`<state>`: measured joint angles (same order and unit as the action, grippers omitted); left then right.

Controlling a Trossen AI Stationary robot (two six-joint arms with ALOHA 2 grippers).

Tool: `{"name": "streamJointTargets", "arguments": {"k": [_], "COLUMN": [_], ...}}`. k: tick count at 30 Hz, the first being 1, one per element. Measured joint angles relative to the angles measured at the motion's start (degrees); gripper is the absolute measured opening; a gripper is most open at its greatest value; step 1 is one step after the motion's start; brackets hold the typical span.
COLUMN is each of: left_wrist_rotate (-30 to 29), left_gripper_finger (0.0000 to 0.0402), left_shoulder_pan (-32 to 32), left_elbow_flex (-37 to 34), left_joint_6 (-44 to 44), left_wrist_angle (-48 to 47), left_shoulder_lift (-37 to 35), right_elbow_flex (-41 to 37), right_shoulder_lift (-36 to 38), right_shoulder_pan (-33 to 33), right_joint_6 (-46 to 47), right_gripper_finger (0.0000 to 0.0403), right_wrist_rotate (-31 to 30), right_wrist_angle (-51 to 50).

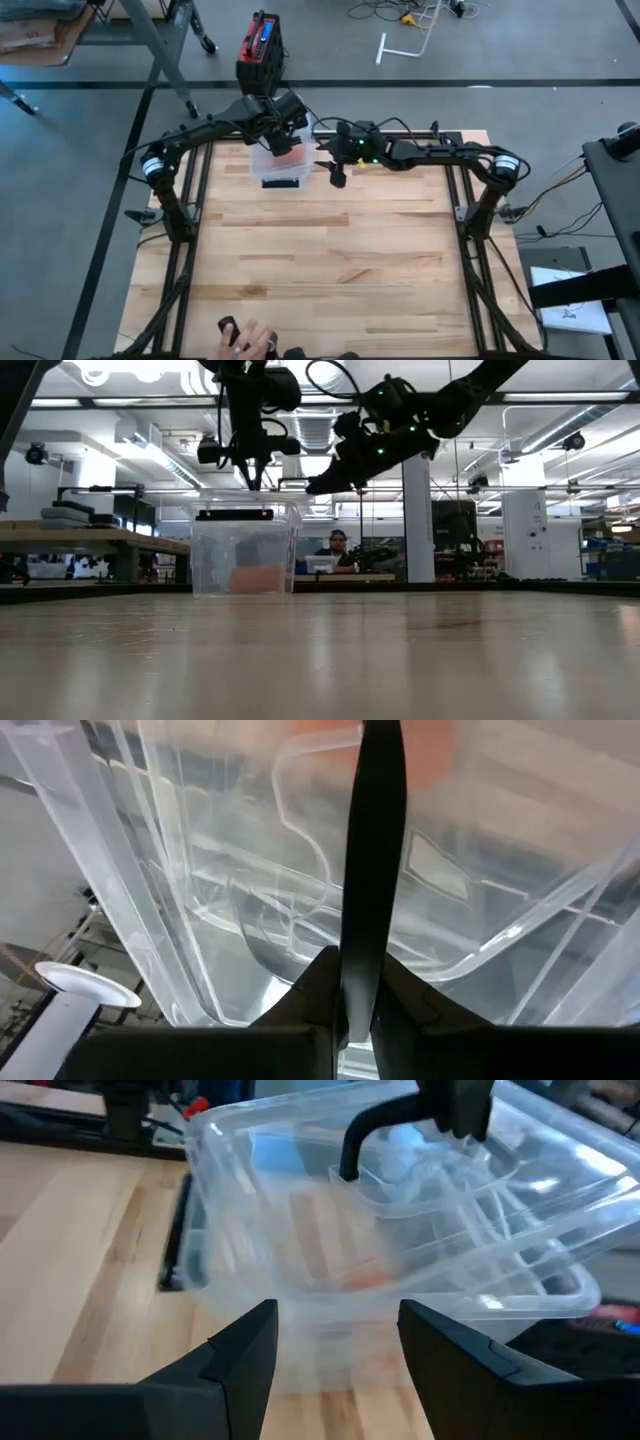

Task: Roll bandage
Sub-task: Close the transparent container

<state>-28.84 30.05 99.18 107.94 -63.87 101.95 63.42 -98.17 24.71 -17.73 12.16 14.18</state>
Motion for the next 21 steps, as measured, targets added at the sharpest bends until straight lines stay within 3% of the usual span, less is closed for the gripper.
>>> {"name": "streamJointTargets", "arguments": {"k": [8, 13, 17, 21], "left_wrist_rotate": [2.4, 2.4, 2.4, 2.4], "left_gripper_finger": [0.0031, 0.002, 0.002, 0.0027], "left_shoulder_pan": [0.4, 0.5, 0.5, 0.4], "left_elbow_flex": [0.0, 0.0, 0.0, 0.0], "left_joint_6": [0.1, 0.4, 0.5, 1.2], "left_wrist_angle": [2.4, 1.7, 1.5, 1.5], "left_shoulder_lift": [0.0, 0.0, 0.0, 0.0], "right_elbow_flex": [6.5, 6.7, 6.7, 6.4], "right_shoulder_lift": [-3.2, 0.3, 4.5, 3.5], "right_shoulder_pan": [-0.8, -0.8, 0.3, 0.8], "right_joint_6": [1.6, 1.0, -1.5, -3.0], "right_gripper_finger": [0.021, 0.0203, 0.0199, 0.0198], "right_wrist_rotate": [3.6, 4.0, -2.5, -7.6], "right_wrist_angle": [-6.9, -12.3, -17.8, -18.2]}}
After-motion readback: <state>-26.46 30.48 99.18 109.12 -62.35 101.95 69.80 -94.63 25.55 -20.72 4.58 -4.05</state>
